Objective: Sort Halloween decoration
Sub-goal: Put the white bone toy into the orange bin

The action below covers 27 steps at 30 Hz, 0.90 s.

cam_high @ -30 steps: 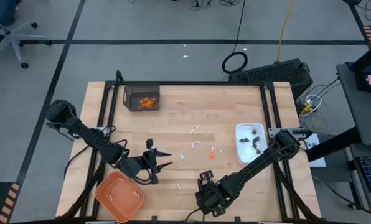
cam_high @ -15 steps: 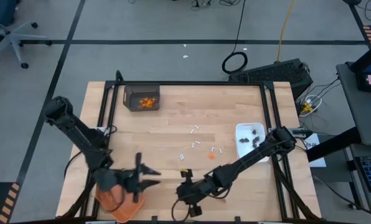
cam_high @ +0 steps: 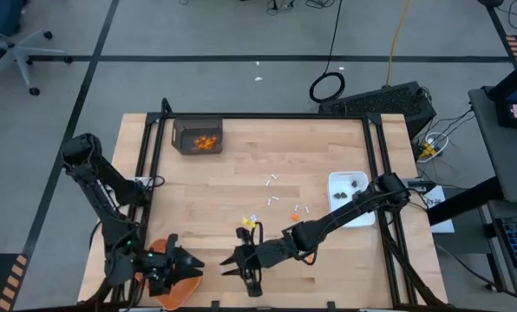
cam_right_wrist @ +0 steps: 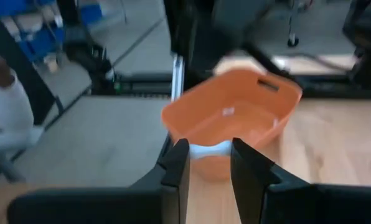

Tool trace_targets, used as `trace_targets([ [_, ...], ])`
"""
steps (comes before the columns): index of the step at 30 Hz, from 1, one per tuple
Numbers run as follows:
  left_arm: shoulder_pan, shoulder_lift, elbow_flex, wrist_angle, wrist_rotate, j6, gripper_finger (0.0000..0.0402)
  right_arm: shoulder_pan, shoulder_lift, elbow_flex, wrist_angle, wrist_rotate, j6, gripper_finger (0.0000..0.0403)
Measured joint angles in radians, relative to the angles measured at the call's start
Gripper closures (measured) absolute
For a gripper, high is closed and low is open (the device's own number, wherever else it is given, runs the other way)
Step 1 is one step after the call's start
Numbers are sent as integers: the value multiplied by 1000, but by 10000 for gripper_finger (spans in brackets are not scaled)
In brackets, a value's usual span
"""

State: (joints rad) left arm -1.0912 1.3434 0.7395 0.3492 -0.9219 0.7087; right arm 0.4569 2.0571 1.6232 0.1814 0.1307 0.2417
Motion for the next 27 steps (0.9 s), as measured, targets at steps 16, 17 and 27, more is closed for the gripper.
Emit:
trace_targets([
  [16, 32, 27, 0, 10, -226, 219, 252, -67, 0, 0, 200, 0, -15, 332],
  [17, 35, 27, 0, 10, -227, 230, 252, -70, 0, 0, 202, -1, -15, 332],
  [27, 77, 27, 0, 11, -217, 301, 252, -90, 1, 0, 215, 0, -18, 332],
])
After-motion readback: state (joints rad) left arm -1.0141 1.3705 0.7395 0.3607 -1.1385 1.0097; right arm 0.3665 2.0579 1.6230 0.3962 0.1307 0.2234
